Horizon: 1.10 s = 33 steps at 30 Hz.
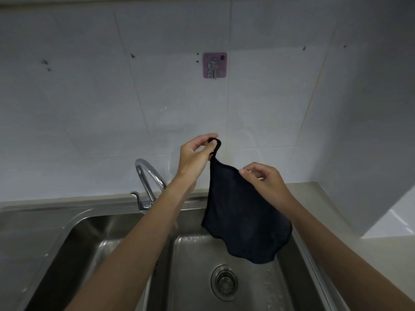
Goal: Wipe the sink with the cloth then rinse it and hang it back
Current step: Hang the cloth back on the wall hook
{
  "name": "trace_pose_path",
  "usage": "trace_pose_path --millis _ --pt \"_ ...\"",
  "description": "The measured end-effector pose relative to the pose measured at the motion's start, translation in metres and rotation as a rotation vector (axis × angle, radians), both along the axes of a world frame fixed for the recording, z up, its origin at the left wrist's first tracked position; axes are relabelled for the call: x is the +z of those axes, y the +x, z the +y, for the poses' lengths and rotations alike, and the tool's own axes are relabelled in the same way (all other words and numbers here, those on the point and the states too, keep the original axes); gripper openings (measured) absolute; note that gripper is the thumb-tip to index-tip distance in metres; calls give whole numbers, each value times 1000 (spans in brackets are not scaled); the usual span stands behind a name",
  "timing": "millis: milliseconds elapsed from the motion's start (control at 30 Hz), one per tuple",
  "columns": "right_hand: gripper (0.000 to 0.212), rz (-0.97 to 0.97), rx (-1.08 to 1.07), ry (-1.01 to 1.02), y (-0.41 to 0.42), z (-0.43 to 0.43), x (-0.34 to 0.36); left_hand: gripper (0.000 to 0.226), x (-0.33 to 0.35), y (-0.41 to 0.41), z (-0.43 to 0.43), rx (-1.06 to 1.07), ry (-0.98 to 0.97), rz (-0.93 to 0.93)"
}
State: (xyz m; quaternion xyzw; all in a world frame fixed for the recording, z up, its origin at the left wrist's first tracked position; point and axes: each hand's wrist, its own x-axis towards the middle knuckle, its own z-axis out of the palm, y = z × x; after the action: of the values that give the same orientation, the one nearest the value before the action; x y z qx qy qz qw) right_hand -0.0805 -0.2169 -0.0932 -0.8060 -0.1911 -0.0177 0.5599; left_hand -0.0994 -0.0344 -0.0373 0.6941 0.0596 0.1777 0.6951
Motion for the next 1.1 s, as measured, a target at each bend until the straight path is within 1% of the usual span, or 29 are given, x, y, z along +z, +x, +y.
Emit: trace_pose_path --millis 100,200,267,333,400,500,567,600,667,733,867,967,1100 --pt "17 -32 -21 78 11 11 17 19 6 8 -1 -5 94 -18" --pt "23 38 -32 207 21 24 35 20 11 16 -4 -39 215 -63" --pt "18 75 -39 272 26 34 44 20 14 21 -6 -54 281 -95" --pt "12 65 -48 292 33 40 50 24 16 27 -7 -66 361 -123" --pt "13 53 -77 292 42 42 52 28 19 33 -6 -68 443 -141" --pt "7 21 -128 293 54 45 53 30 21 44 -4 -26 518 -145" --pt "3 -21 -157 307 62 50 56 27 26 51 -2 33 500 -143" --pt "4 -38 -173 315 66 53 59 23 29 56 -1 63 446 -125" --pt "8 -59 -190 321 76 60 68 12 38 67 1 108 274 -71" --pt "11 -79 -173 316 86 68 79 9 48 77 2 138 141 -44" --pt "14 -118 -158 289 108 84 100 14 64 92 6 92 109 -58" --pt "16 -161 -184 247 124 91 109 16 74 106 12 111 125 -91" --pt "19 -194 -215 198 143 96 115 8 79 126 18 182 114 -129"
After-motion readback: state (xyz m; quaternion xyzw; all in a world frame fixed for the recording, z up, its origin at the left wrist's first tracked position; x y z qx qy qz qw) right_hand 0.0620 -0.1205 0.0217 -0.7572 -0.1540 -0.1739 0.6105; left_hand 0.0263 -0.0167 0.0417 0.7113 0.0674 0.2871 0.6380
